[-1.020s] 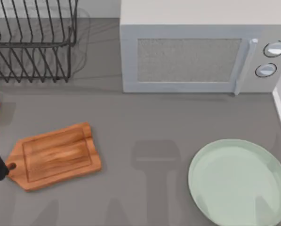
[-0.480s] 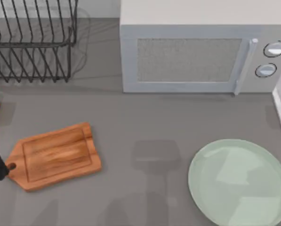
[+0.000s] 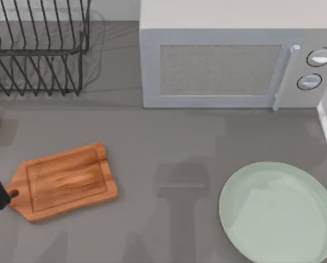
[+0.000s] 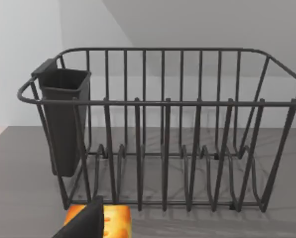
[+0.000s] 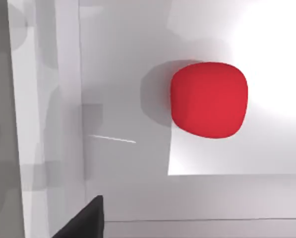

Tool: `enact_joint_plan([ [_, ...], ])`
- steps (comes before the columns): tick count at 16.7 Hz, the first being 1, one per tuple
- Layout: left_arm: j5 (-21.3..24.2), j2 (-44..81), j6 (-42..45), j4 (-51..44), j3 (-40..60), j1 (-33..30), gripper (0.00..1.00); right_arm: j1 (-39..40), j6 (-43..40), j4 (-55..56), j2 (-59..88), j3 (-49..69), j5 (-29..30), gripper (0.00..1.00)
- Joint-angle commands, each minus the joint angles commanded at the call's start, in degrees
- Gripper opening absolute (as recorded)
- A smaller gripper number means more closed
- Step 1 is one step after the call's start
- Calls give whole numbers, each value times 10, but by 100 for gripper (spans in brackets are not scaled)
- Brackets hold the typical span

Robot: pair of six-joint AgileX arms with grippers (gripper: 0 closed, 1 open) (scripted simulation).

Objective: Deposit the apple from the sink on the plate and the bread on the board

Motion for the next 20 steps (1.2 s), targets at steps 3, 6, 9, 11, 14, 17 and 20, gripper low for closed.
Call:
enact_joint_plan([
  [3,0,0,0,0,0,0,100,-10,-9,-51,102,80,0,100],
  [6,0,0,0,0,0,0,100,-16,-14,-78,153,121,0,100],
  [9,0,0,0,0,0,0,100,-16,-15,-81,158,126,0,100],
  [11,0,0,0,0,0,0,100,-13,-15,-80,156,124,0,100],
  [14,0,0,0,0,0,0,100,-13,-14,-58,171,113,0,100],
  [17,0,0,0,0,0,0,100,-14,-14,16,214,85,1,100],
  [20,0,0,0,0,0,0,100,-15,-13,113,266,49,1,100],
])
